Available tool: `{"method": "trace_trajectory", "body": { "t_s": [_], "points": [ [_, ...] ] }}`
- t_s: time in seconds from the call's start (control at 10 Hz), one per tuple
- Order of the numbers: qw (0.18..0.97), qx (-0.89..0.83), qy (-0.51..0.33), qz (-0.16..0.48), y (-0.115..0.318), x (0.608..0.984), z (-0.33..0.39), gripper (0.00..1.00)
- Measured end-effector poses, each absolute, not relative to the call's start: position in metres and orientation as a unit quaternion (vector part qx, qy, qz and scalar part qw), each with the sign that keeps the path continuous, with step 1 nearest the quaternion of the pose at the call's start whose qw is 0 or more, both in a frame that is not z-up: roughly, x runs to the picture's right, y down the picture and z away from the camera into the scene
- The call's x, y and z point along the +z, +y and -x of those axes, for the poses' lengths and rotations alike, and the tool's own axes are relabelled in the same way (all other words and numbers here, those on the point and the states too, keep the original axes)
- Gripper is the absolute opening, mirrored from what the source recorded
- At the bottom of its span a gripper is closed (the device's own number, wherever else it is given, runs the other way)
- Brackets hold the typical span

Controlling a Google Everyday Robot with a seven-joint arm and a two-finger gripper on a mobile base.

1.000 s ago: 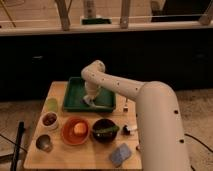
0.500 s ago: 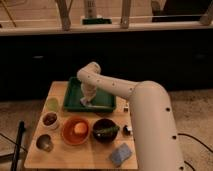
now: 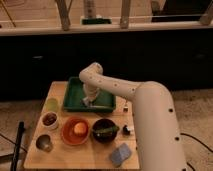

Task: Wipe tray with towel

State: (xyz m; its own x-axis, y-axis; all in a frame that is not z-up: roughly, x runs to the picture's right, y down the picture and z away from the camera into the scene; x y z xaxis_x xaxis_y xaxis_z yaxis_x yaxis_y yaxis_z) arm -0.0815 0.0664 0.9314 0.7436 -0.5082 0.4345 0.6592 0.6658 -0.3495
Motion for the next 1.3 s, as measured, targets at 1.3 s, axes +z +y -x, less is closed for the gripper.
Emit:
{"method": "trace_trajectory", "body": {
  "t_s": [1.3],
  "points": [
    [0.911, -0.306, -0.119, 0.251, 0.02, 0.981, 0.043, 0.0]
  ]
}}
